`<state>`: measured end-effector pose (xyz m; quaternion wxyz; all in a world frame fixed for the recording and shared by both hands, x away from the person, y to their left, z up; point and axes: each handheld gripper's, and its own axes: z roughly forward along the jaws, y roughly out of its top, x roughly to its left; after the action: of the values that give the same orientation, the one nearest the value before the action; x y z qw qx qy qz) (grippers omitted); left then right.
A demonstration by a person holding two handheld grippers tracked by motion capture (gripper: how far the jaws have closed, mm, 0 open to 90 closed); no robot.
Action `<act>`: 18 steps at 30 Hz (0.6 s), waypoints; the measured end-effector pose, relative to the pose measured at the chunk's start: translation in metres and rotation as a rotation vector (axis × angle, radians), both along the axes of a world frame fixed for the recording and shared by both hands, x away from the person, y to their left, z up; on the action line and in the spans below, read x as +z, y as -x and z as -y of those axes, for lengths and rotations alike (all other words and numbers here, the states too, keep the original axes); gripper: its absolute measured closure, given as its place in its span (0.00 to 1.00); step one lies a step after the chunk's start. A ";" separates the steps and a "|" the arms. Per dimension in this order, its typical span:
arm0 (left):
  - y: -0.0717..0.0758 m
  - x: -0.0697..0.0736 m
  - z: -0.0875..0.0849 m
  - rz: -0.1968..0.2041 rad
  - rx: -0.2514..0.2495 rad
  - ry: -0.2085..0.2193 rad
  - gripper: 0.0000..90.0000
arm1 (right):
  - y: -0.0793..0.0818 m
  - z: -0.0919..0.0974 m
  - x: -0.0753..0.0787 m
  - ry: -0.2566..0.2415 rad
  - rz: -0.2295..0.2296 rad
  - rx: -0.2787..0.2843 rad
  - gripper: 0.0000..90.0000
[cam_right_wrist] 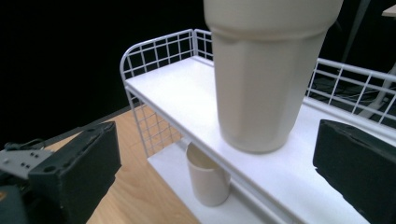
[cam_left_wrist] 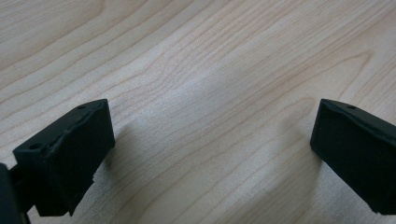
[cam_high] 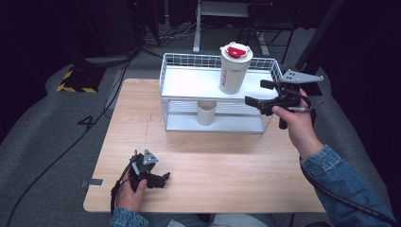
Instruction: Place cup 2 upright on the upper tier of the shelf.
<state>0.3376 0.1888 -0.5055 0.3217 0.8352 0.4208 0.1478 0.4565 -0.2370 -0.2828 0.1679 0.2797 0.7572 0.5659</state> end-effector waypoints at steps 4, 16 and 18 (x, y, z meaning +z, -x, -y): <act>0.000 0.000 0.000 0.000 0.000 0.000 0.00 | 0.014 0.010 -0.008 -0.016 -0.022 0.021 0.02; 0.000 0.000 0.000 0.000 -0.003 0.000 0.00 | 0.046 0.030 -0.033 0.027 -0.059 0.016 0.05; 0.000 0.000 -0.001 0.000 -0.004 0.000 0.00 | 0.049 0.034 -0.040 0.035 -0.068 0.012 0.05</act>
<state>0.3377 0.1893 -0.5055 0.3219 0.8360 0.4192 0.1474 0.4073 -0.2706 -0.3224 0.1435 0.2910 0.7739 0.5438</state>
